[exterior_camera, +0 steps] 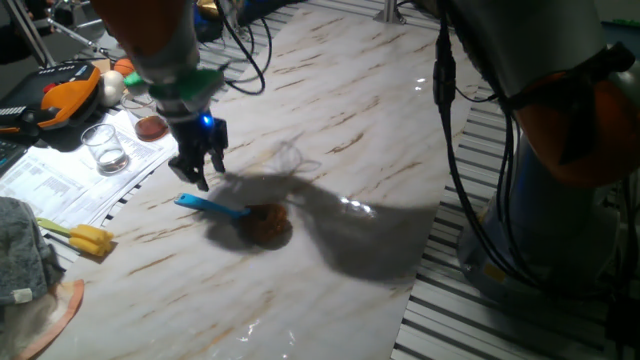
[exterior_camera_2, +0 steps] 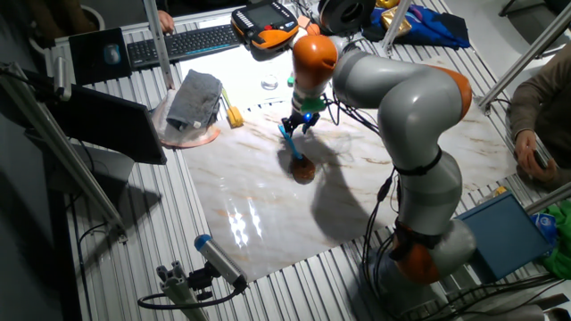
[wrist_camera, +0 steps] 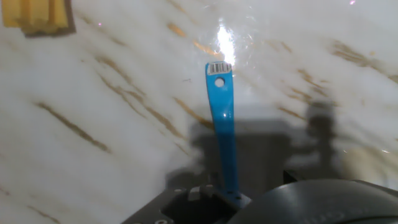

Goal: Scrub the table with a brush

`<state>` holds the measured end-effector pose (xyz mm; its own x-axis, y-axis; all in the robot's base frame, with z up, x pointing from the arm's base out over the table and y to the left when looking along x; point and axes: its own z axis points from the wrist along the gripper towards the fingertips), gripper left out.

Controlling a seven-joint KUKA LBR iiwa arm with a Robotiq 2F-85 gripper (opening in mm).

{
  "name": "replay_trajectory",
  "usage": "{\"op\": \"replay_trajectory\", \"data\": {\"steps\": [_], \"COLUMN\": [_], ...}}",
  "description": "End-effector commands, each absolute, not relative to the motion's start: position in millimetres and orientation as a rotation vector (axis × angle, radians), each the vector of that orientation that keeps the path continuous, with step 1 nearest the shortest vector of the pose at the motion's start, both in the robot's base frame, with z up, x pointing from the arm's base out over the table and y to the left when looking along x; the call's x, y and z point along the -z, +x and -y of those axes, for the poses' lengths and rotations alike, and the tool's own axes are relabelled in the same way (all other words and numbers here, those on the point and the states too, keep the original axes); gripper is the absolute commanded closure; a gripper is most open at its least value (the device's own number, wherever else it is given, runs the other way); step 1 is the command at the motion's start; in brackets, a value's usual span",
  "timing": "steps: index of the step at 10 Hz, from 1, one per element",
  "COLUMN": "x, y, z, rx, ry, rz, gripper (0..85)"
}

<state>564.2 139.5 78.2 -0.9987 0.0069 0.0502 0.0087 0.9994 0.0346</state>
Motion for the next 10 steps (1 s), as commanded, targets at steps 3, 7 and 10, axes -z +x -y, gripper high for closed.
{"op": "replay_trajectory", "data": {"steps": [3,7,10], "x": [-53.7,-44.1,-36.9], "y": [561.7,558.0,552.5], "z": [-144.2,-146.8,-150.5], "rx": [0.064,0.127,0.131], "ry": [-0.007,-0.012,-0.018], "rz": [3.092,3.084,3.106], "gripper": [34.0,34.0,34.0]}}
